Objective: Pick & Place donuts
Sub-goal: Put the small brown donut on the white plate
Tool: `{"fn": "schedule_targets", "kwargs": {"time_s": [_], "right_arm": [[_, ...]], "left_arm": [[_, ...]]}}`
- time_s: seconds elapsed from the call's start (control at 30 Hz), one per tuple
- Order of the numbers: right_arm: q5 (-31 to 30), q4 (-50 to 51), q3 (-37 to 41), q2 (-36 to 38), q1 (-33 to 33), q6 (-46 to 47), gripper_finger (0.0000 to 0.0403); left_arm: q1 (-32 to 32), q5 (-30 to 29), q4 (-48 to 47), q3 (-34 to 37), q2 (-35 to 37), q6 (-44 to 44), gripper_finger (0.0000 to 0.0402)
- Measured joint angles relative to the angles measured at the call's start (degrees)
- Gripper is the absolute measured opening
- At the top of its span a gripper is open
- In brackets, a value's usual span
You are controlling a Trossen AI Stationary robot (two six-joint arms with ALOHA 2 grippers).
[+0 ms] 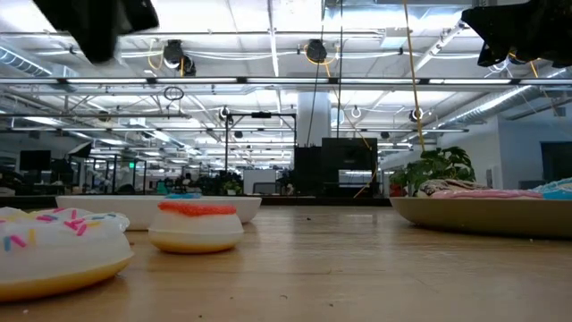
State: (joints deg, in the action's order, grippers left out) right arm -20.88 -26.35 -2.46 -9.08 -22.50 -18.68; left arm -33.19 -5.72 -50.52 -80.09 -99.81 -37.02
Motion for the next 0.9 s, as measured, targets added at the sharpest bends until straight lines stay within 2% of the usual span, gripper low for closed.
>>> {"fn": "schedule_targets", "kwargs": {"time_s": [0.13, 0.27, 0.4, 0.63, 0.9], "right_arm": [[0.0, 0.0, 0.0, 0.0, 0.0, 0.5, 0.0], [0.0, 0.1, 0.0, 0.0, 0.0, 1.7, 0.0], [0.0, 0.2, 0.0, 0.0, 0.0, 1.7, 0.0], [0.0, 1.1, 0.0, 0.0, 0.0, 1.6, 0.0], [0.0, 1.4, 0.0, 0.0, 0.0, 4.8, 0.0]], "left_arm": [[-3.2, -2.2, 7.2, 0.0, 0.0, 2.3, 0.0126], [-4.5, -7.9, 7.8, 0.0, -0.1, 2.1, 0.013], [-5.4, -8.5, 7.8, 0.0, -2.2, 0.3, 0.0163], [-5.9, -4.4, 8.3, 0.1, -8.9, 3.1, 0.0231], [-5.3, -3.1, 6.9, 0.1, -12.9, 4.8, 0.0279]]}}
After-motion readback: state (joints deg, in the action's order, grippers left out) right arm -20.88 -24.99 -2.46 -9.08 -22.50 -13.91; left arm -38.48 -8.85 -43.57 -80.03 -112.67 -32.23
